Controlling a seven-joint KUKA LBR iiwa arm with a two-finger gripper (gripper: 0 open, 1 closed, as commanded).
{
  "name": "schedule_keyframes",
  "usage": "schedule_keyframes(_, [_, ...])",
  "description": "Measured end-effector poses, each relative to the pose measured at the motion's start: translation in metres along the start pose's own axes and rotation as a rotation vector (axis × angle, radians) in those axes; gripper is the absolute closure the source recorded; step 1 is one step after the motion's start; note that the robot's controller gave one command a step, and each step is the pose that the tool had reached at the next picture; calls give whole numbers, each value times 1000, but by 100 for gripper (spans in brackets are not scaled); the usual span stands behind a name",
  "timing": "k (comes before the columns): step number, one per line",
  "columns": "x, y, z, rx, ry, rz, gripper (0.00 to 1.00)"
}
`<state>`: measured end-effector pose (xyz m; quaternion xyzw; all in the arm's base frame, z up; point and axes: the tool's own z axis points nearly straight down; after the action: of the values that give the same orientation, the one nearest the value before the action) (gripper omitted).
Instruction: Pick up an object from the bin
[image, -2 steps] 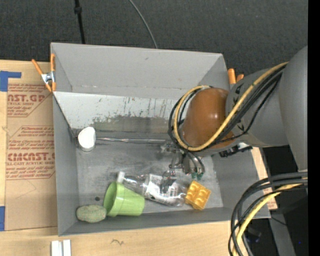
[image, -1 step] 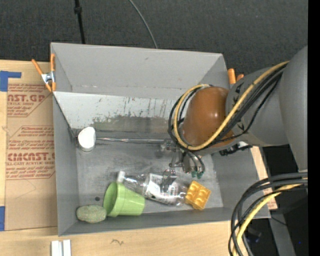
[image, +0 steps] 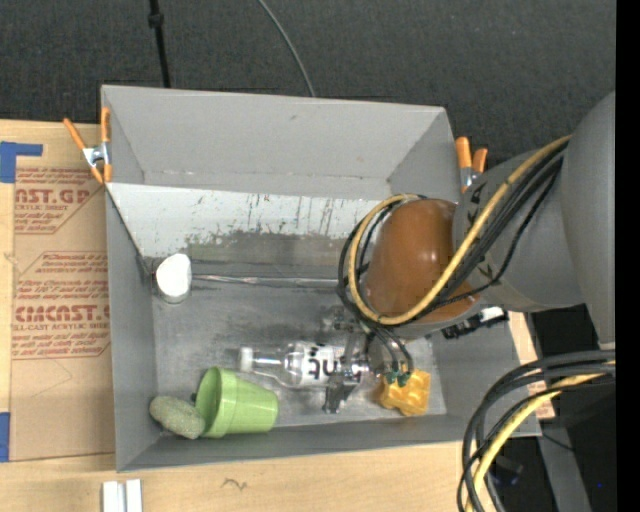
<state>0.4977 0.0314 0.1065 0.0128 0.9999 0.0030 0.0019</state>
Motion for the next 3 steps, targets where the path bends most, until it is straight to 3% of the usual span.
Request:
schedule_keyframes(1, [8, -1, 35, 4, -2, 6, 0])
schedule_keyframes(2, [14, -3, 33, 1, -7, 294, 100])
schedule_keyframes(3, [14, -3, 33, 1, -7, 293, 100])
